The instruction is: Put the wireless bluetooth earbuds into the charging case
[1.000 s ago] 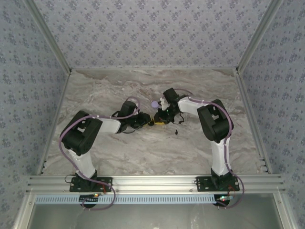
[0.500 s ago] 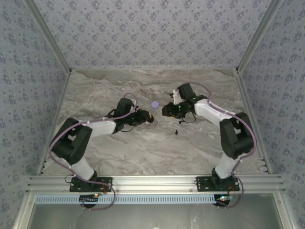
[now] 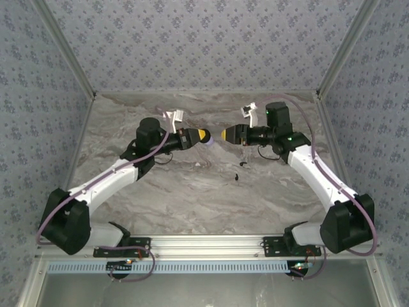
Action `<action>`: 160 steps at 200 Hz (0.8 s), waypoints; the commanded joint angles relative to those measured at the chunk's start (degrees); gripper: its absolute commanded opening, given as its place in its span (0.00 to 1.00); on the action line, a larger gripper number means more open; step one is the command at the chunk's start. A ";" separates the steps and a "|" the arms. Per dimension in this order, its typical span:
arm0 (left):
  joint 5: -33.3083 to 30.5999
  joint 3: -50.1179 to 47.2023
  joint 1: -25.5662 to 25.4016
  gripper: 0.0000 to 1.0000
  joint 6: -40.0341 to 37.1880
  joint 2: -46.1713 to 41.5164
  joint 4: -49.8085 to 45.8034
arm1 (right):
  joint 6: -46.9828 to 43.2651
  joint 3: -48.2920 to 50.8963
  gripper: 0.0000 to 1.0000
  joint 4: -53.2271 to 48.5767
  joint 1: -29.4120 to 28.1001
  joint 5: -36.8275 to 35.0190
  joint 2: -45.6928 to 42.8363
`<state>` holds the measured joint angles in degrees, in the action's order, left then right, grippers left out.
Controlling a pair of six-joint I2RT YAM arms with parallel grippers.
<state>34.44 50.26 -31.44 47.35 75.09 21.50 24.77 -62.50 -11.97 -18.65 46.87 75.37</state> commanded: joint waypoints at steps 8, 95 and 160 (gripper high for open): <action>4.42 1.91 0.30 0.14 -1.01 -2.21 4.46 | 1.95 -0.06 0.55 4.70 -0.03 6.40 -0.79; 7.50 1.86 0.10 0.14 1.27 -2.83 9.64 | 4.27 -2.16 0.56 9.75 -2.90 10.87 1.11; 7.75 2.16 -0.40 0.13 1.34 -2.84 9.95 | 5.02 -3.33 0.54 11.92 -5.05 11.40 2.67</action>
<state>40.93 50.70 -31.51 48.53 73.91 28.14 28.58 -63.59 -2.52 -23.05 56.51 77.34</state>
